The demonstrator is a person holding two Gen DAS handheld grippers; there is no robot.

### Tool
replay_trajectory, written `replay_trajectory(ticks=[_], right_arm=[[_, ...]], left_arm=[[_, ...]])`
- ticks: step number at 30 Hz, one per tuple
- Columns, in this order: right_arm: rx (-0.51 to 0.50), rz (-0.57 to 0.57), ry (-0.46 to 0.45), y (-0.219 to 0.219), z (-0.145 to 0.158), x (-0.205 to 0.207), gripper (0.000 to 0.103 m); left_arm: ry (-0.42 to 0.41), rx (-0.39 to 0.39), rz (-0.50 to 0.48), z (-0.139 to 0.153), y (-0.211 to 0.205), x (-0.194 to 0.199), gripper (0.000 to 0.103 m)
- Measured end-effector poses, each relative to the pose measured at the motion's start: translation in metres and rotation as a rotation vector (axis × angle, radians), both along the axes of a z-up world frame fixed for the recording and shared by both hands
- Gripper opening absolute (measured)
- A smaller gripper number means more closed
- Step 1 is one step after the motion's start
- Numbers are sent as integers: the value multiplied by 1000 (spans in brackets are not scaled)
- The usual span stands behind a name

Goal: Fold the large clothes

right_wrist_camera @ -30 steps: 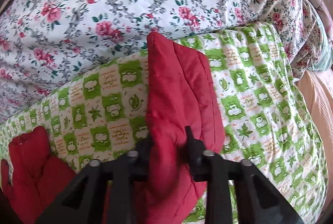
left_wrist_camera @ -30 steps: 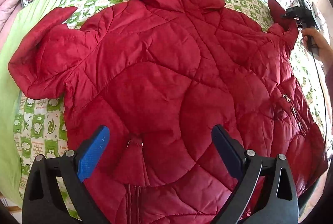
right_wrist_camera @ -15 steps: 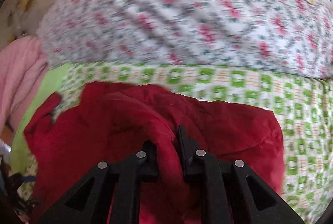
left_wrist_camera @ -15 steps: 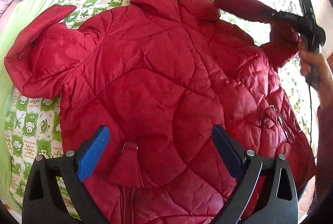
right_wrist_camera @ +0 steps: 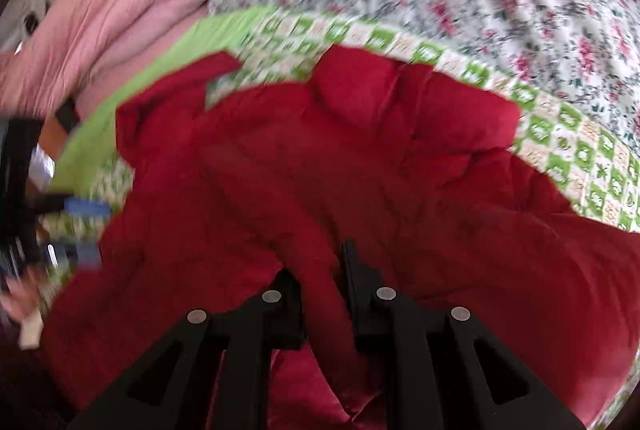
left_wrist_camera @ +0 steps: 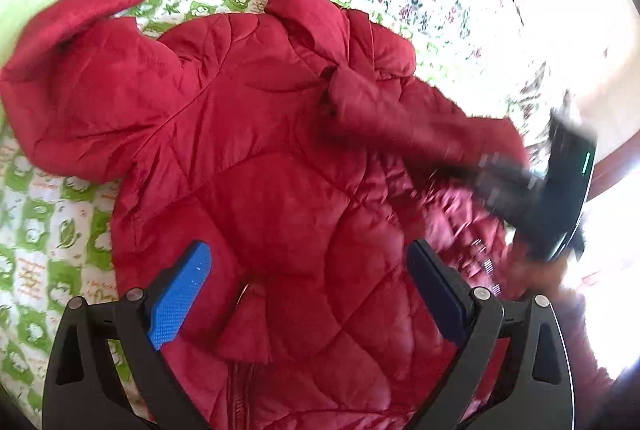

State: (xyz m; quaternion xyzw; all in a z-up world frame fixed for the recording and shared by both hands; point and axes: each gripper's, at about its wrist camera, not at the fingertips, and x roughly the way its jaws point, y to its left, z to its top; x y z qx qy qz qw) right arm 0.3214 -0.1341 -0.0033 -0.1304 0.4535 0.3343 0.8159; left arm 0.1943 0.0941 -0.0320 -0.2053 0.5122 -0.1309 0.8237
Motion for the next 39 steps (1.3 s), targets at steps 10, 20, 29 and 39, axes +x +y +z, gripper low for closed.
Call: replay_trajectory(ticks=[10,20,29,39], right_arm=[[-32,73,29,5,-20,-30,34],[-2,56,58,-3,-16,-30,45],[125,-30,37,-43,29,-41,55],[154,-493,53,-136,30,20,71]], left_arm=[[34,-14,-84,-16,-14,94,99],[32,-33,-203,-35,-43,122,13],[-233,196,-65,28,14,58,9],[-110,187,30,-28,51,46,9]])
